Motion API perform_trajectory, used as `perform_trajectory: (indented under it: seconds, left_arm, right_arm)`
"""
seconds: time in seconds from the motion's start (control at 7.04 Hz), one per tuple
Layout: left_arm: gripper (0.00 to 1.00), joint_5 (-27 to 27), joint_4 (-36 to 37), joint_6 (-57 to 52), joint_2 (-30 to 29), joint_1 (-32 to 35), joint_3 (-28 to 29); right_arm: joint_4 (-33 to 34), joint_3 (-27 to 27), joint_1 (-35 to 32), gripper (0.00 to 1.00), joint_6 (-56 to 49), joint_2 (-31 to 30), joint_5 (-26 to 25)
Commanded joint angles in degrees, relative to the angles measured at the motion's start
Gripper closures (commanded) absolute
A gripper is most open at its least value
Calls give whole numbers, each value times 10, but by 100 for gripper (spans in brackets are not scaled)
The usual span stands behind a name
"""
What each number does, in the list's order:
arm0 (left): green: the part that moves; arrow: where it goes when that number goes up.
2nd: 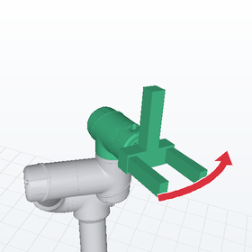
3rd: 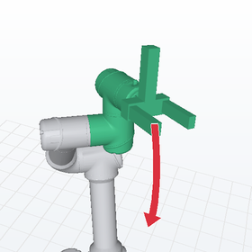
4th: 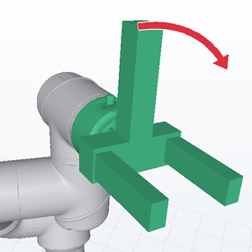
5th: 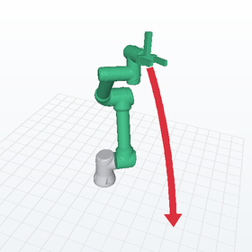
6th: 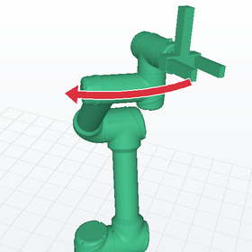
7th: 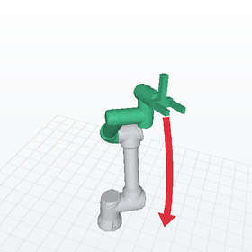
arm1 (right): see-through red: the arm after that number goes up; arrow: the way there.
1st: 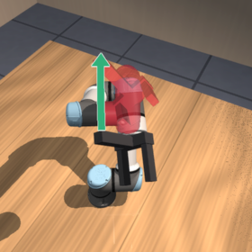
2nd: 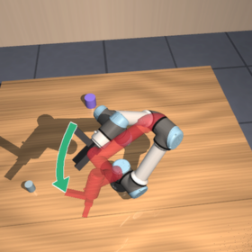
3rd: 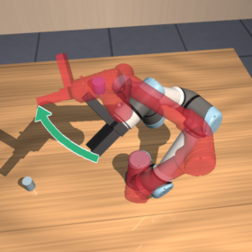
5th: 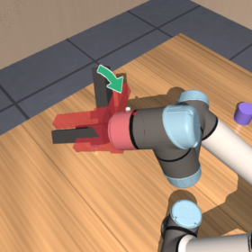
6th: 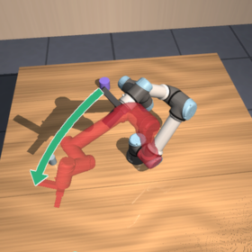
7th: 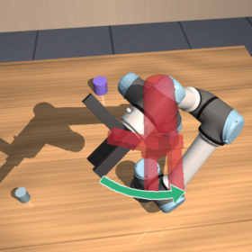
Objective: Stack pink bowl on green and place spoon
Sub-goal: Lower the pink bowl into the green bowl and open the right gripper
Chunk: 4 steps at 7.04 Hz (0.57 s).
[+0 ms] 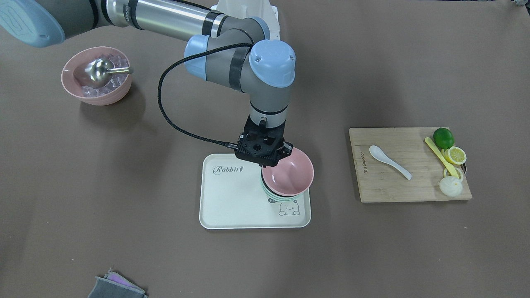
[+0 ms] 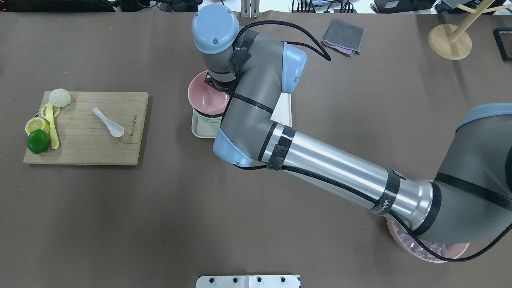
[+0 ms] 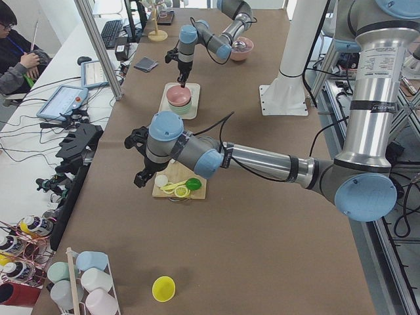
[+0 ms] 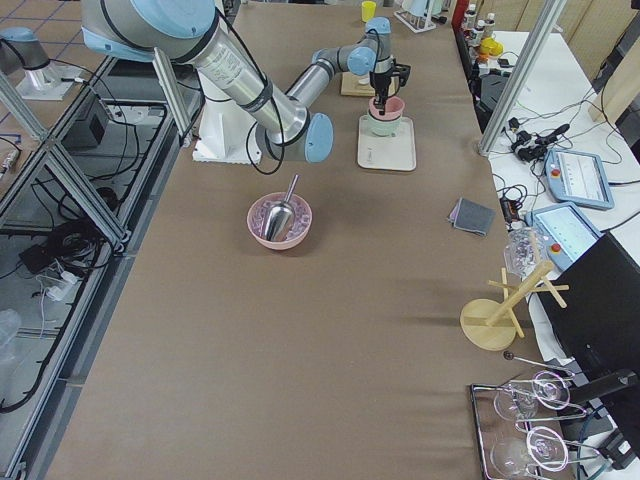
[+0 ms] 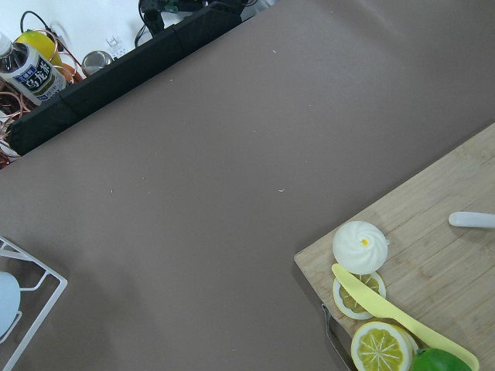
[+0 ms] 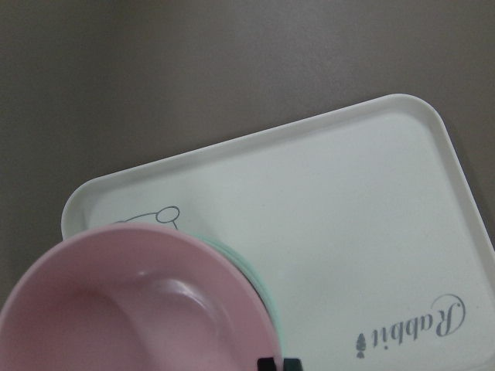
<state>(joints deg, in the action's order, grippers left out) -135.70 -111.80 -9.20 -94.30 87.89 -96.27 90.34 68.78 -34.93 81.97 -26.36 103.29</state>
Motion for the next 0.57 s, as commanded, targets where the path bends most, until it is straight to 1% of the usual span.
perform_trajectory:
  seconds: [0.0,0.43]
  left_arm:
    - [2,0,0,0,0,0,0]
    - [2,0,0,0,0,0,0]
  right_arm:
    - [-3,-3,2,100,-7,-3,0]
    - [-3,-6,6,100,-8,-3,0]
